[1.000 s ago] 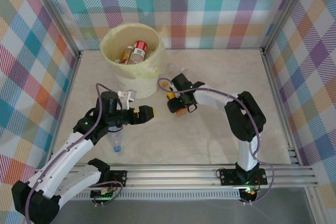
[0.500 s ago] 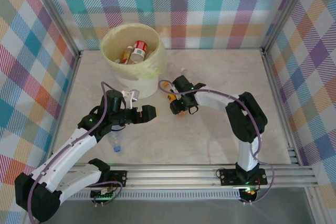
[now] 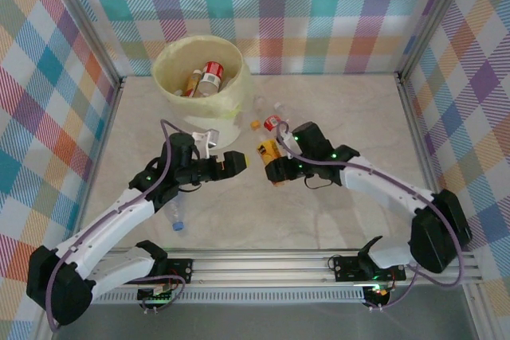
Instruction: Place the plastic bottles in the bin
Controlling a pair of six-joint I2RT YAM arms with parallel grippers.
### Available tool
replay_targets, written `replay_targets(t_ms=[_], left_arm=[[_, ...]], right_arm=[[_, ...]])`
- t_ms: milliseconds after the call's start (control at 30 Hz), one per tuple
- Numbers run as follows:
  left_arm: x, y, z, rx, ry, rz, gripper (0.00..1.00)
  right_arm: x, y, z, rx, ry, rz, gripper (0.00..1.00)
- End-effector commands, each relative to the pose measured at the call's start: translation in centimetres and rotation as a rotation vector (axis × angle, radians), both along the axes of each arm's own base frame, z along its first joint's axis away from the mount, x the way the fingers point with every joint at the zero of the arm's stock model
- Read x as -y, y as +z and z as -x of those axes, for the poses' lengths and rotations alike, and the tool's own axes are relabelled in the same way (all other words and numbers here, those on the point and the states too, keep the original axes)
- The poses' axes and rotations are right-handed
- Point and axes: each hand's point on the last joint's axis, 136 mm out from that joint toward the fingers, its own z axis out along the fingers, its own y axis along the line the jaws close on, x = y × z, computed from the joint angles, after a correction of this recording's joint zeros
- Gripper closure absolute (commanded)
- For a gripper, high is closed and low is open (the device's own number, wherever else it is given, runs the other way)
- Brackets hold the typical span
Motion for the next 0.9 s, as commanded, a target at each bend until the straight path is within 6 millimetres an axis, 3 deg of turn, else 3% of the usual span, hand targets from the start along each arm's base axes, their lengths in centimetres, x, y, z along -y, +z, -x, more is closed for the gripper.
replay_targets(t_ms=[0,167,367,633,867], left_arm=[[1.8,1.6,-0.4,0.036,-0.019,0.085,0.00],[3.5,1.5,-0.8,0.013,-0.025,0.125,0.00],[4.5,2.2,-1.3,-0.004,-0.010,0.218,0.01],[4.5,4.0,-1.0,-0.012,0.005,0.290,0.29],[4.6,4.9,-0.7,-0.024,-0.007,0.322,0.38]], right_arm=[[-1.9,3.5,2.3,-0.044,0.075,-0.197,0.40],[-2.8,5.6,5.0,-0.088,0.163,-0.305,0.39],[-3.8,6.1,6.9,-0.128,0.236,-0.381,0.39],[-4.3,5.3,6.9,-0.112,0.212,-0.381,0.39],[-4.7,4.9,7.5,-0.105,0.223,-0.384,0.39]])
